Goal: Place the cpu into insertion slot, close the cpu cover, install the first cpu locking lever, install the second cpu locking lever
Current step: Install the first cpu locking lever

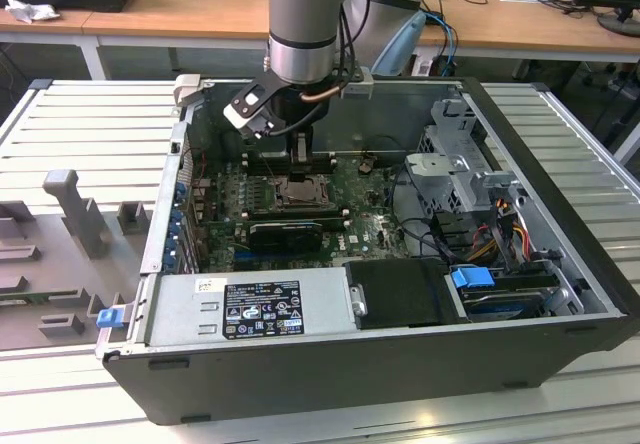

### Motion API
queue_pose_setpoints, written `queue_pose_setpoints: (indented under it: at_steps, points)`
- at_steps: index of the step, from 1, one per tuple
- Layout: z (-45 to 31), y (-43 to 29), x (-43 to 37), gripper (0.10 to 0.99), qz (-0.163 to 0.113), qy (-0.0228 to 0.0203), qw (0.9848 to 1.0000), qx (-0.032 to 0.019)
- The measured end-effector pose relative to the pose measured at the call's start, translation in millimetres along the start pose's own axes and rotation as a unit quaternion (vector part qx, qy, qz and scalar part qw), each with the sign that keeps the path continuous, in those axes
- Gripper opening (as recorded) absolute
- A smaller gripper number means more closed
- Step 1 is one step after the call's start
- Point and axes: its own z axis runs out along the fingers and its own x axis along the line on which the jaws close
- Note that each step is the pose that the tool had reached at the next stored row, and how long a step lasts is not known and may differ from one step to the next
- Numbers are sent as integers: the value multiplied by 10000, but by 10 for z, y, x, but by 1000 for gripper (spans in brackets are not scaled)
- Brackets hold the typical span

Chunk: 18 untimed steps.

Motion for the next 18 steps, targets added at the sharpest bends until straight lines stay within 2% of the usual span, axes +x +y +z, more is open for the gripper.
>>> queue_pose_setpoints:
  at_steps: [6, 18]
  points:
    - [-3, 0, 0, 106, 0, 19, 10000, 0]
    - [-19, 0, 0, 106, 0, 18, 10000, 1]
